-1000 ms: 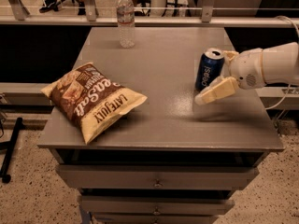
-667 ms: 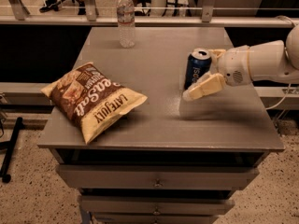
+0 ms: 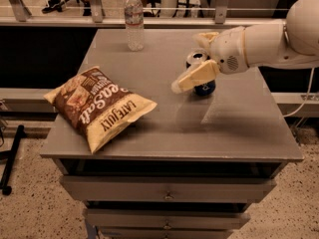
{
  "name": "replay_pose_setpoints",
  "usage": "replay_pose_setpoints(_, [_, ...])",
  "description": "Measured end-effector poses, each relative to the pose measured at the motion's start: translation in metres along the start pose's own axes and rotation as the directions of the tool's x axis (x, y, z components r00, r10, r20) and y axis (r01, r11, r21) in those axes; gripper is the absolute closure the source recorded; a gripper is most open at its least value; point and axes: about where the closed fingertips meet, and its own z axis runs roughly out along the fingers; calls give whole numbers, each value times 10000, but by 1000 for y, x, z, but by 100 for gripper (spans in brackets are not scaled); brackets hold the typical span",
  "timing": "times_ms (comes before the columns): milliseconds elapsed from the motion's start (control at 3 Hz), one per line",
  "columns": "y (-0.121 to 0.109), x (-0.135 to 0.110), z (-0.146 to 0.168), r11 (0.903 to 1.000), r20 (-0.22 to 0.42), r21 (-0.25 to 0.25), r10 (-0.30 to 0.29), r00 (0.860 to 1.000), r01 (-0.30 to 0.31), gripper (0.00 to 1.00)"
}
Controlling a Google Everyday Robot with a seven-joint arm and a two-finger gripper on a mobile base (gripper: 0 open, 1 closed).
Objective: Knock pepsi can over
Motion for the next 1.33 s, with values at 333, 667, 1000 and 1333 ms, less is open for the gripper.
replay_pose_setpoints(333, [22,-13,3,9973,-9,-599,414,9991,-413,0])
replay_pose_setpoints(667, [36,-10,10,9896,-188,-1086,927,9955,-942,0])
replay_pose_setpoints(1000, [32,-2,7,9881,-360,-966,1163,9926,-1193,0])
replay_pose_setpoints(1333, [15,-1,-4,9925,-293,-553,1076,9938,-1091,0])
